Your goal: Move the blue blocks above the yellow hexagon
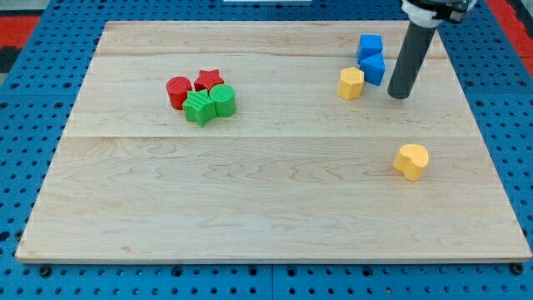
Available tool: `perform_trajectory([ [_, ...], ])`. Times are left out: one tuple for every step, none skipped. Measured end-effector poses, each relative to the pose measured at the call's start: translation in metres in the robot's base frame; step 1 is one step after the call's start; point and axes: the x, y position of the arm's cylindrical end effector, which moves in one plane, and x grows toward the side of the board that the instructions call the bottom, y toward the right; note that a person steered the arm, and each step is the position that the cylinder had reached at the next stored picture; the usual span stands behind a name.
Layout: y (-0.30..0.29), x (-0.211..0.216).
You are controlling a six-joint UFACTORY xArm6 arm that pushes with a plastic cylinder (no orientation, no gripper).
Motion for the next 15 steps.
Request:
perform_trajectory([
  [0.0, -0.038],
  [0.0, -0.058],
  [0.0, -0.069],
  [0.019, -0.056],
  [-0.006, -0.044],
  [-0.052, -0.035],
  [0.02, -0.042],
  [0.053, -0.091],
  [-0.018, -0.111],
  [-0.066, -0.093],
  [-0.053, -0.095],
  [0.043, -0.037],
  [0.086, 0.073],
  [0.06, 0.152],
  [0.001, 0.119],
])
